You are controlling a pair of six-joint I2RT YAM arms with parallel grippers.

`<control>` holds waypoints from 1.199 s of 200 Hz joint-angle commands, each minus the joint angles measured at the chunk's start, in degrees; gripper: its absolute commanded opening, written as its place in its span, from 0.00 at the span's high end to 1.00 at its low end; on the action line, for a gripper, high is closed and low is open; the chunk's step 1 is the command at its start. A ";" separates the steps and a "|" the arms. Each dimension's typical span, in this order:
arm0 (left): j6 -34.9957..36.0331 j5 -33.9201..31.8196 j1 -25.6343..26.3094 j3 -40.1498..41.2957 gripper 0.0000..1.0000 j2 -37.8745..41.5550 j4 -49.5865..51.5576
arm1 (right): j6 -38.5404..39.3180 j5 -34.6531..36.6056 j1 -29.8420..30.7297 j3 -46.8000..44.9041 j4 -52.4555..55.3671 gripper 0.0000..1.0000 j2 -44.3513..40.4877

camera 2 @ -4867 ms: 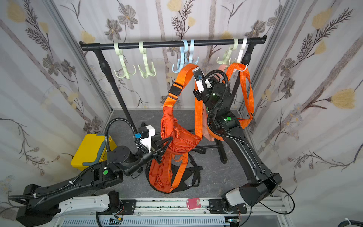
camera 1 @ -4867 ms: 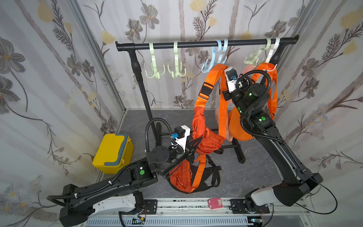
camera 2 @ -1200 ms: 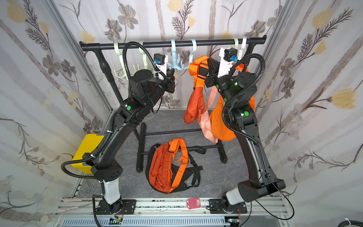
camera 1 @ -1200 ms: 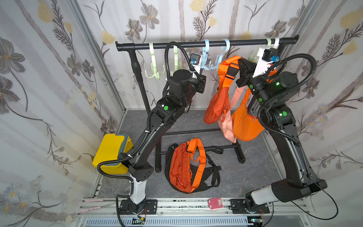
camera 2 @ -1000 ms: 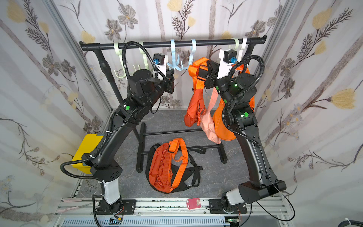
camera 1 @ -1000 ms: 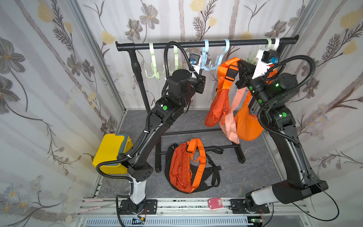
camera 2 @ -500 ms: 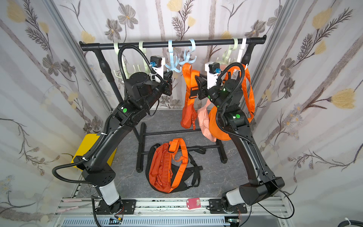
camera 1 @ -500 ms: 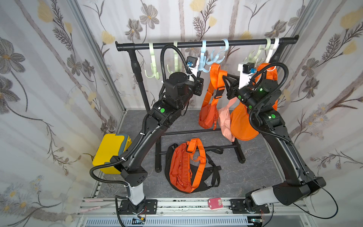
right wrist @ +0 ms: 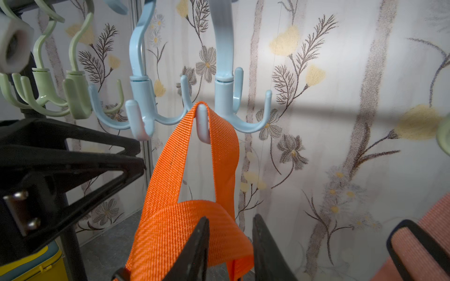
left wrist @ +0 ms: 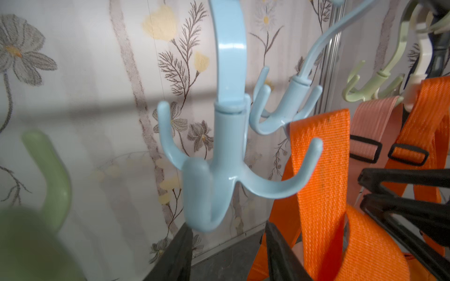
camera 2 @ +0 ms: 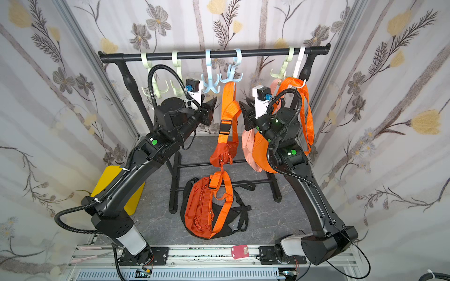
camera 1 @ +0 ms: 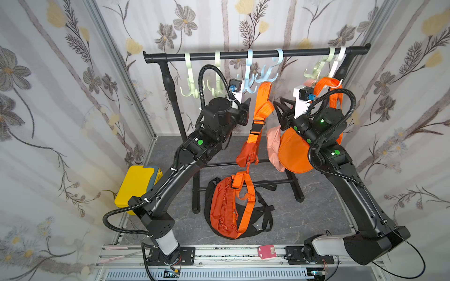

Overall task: Hang the bag on a hook
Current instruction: Adjust the bag at the hook, then adjust the hanger on the clothesline.

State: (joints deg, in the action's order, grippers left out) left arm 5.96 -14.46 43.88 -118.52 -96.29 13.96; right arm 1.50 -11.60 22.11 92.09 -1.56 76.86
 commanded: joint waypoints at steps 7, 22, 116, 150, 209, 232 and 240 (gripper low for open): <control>-1.53 0.31 -0.01 4.87 0.37 3.71 -4.70 | -1.41 2.04 0.12 -2.51 -4.24 0.59 -3.08; -2.42 0.73 -0.02 8.66 0.30 5.95 -6.66 | -1.59 2.53 0.21 -4.22 -4.28 0.53 -5.33; -11.73 -0.30 3.51 41.27 0.17 28.32 -16.71 | 0.22 13.25 18.31 -23.19 -4.39 0.26 -13.53; -15.67 -6.83 6.81 55.77 0.14 36.39 -17.71 | -3.09 12.96 23.06 -27.95 -8.93 0.26 -9.54; -27.45 -11.98 9.46 73.55 0.06 47.58 -14.83 | -11.82 19.60 23.77 -29.18 -14.43 0.17 1.52; -31.73 -12.61 10.08 79.08 0.05 51.60 -14.13 | -14.93 27.39 23.33 -28.67 -16.75 0.11 5.41; -32.80 -12.70 10.22 80.49 0.05 52.73 -14.13 | -16.19 30.24 22.62 -28.11 -17.12 0.11 6.46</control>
State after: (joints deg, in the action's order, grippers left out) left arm -20.12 -24.84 53.67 -41.36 -46.24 -0.12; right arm -9.43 8.51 45.71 62.98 -13.69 81.14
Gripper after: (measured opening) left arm 0.948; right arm 0.884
